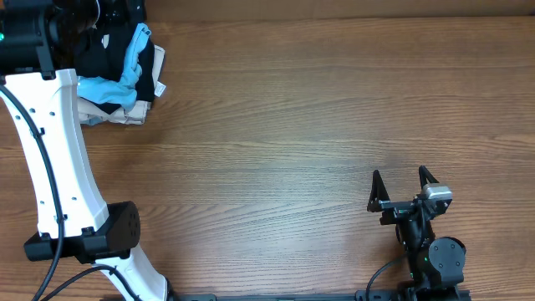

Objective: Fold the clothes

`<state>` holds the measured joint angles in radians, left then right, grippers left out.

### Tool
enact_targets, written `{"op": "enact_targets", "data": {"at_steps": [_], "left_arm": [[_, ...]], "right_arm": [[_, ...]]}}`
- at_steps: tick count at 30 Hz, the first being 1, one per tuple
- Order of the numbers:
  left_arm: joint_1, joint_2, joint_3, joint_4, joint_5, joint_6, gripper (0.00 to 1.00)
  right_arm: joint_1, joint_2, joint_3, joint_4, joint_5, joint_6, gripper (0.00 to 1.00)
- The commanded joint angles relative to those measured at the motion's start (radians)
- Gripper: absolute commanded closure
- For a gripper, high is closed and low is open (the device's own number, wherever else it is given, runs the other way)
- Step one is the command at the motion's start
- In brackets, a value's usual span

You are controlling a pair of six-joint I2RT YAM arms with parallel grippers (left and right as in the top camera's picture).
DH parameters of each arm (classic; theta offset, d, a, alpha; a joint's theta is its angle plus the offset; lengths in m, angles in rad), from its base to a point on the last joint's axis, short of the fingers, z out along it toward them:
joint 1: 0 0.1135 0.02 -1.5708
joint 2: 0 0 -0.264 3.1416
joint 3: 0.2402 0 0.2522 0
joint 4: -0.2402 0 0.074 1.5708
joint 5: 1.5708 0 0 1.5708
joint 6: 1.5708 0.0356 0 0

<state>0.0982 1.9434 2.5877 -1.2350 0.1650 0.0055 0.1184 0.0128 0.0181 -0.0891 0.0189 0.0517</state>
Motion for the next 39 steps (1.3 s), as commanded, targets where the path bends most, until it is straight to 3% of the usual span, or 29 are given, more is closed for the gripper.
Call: {"op": "enact_targets", "data": {"at_steps": [1,14,18,27,31,34,39], "left_arm": [[0.001,0.001,-0.003,0.0,0.011,-0.01,0.0],[-0.002,-0.005,-0.004,0.0,0.008,-0.009,0.0],[-0.002,-0.072,-0.09,0.002,0.009,-0.01,0.0],[-0.002,-0.47,-0.729,-0.003,-0.002,-0.005,0.0],[-0.002,-0.684,-1.011,-0.032,-0.125,0.009,0.0],[-0.002,-0.829,-1.185,0.048,-0.137,0.009,0.0],[-0.002,-1.1,-1.506,0.318,-0.045,0.01,0.0]], "right_arm": [[0.004,-0.01,-0.01,0.008,0.014,0.0,0.0],[0.004,-0.01,-0.01,0.008,0.014,0.0,0.0],[0.004,-0.01,-0.01,0.008,0.014,0.0,0.0],[0.004,-0.01,-0.01,0.008,0.014,0.0,0.0],[0.004,-0.01,-0.01,0.008,0.014,0.0,0.0],[0.004,-0.01,-0.01,0.008,0.014,0.0,0.0],[0.004,-0.01,-0.01,0.008,0.014,0.0,0.0]]}}
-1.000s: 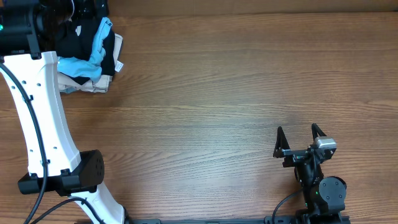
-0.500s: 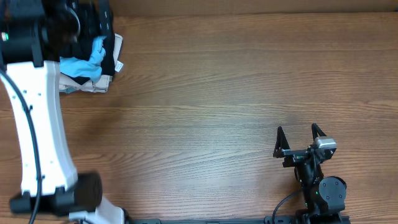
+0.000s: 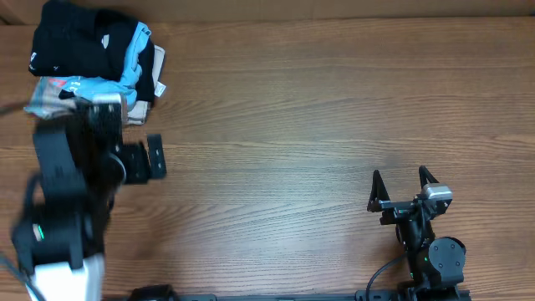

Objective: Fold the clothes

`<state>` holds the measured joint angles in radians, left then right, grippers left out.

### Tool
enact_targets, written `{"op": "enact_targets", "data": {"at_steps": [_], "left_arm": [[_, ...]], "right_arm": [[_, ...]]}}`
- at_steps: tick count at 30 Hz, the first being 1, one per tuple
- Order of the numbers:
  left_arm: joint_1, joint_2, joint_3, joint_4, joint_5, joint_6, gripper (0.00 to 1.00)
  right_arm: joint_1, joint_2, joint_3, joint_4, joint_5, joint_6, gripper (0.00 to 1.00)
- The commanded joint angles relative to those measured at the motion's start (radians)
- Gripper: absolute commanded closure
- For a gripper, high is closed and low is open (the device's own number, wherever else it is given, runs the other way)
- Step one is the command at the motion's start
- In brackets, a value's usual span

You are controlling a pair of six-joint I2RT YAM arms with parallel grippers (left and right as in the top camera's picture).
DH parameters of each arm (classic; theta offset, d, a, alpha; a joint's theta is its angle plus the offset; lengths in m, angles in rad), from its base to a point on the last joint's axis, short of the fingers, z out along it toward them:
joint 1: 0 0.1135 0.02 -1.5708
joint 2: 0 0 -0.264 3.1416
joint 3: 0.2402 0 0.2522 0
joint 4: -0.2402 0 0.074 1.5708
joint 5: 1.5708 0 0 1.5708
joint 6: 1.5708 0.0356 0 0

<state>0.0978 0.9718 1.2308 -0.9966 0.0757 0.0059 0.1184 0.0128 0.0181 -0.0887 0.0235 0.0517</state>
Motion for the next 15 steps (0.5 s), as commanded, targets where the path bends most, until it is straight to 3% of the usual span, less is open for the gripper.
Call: {"op": "enact_targets", "data": {"at_steps": [1,8,15], "left_arm": [[-0.001,-0.186,-0.219,0.142,0.068,0.009,0.0],[-0.001,-0.534,-0.715,0.633,0.182,0.009,0.0],[-0.022,-0.776,-0.999,0.878,0.17,0.01,0.0]], "right_arm": [[0.004,-0.01,-0.01,0.007,0.009,0.0,0.0],[0.004,-0.01,-0.01,0.007,0.009,0.0,0.0],[0.004,-0.01,-0.01,0.007,0.009,0.0,0.0]]}}
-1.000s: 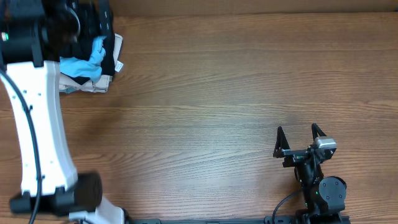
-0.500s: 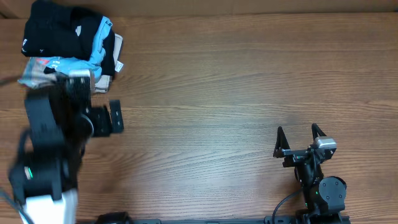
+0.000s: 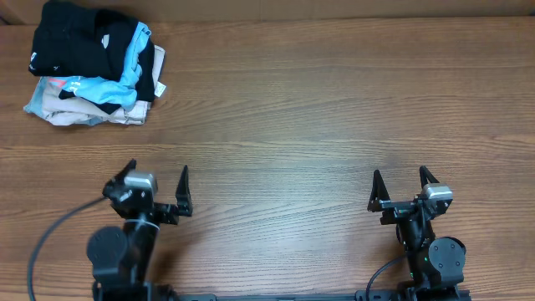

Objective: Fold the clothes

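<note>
A stack of folded clothes (image 3: 92, 71) lies at the table's far left corner, with a black garment on top, a light blue one in the middle and beige and patterned pieces below. My left gripper (image 3: 155, 186) sits low near the front left, open and empty, far from the stack. My right gripper (image 3: 399, 184) rests near the front right, also open with nothing between its fingers.
The wooden table (image 3: 318, 109) spreads out between the stack and both arms. A cable (image 3: 50, 238) runs from the left arm's base toward the front edge.
My left arm has drawn back from just below the clothes stack to its low place at the front left, gripper open. The stack and the right arm are unchanged.
At first my left arm reached out over the clothes stack in the far left corner. Then it stood just in front of the stack, clear of it. Now it is folded back at the front left. The right arm stayed still throughout.
</note>
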`<state>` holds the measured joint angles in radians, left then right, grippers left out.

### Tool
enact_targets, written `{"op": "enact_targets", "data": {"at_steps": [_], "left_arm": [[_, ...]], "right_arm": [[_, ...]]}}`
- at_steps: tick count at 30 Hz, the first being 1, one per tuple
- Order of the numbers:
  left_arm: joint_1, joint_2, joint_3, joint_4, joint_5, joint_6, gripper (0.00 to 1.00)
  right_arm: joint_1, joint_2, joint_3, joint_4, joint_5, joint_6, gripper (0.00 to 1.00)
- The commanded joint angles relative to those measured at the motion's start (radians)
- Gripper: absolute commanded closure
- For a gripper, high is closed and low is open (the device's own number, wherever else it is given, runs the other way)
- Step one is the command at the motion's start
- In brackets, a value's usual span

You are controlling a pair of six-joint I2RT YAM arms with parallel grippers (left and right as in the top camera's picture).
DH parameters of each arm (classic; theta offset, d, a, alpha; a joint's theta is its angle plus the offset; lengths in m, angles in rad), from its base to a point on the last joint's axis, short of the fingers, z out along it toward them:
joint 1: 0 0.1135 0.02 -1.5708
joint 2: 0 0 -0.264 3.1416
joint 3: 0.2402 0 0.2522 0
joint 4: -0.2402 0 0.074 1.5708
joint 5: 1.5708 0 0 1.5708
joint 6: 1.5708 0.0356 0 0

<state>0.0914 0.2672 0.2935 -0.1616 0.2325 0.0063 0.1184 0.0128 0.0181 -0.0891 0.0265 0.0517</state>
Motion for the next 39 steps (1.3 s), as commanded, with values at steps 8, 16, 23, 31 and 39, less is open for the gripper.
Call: {"op": "enact_targets", "data": {"at_steps": [8,16,23,31,39], "left_arm": [[-0.067,-0.238,-0.187,0.129,-0.056,0.028,0.0],[-0.071,-0.264,-0.277,0.209,-0.06,0.051,0.0],[-0.072,-0.264,-0.289,0.116,-0.06,0.062,0.0],[-0.071,-0.263,-0.289,0.1,-0.064,0.061,0.0],[-0.071,-0.263,-0.289,0.1,-0.064,0.061,0.0]], "right_arm": [[0.004,-0.01,-0.01,0.008,0.006,0.0,0.0],[0.004,-0.01,-0.01,0.008,0.006,0.0,0.0],[0.004,-0.01,-0.01,0.008,0.006,0.0,0.0],[0.004,-0.01,-0.01,0.008,0.006,0.0,0.0],[0.004,-0.01,-0.01,0.008,0.006,0.0,0.0]]}}
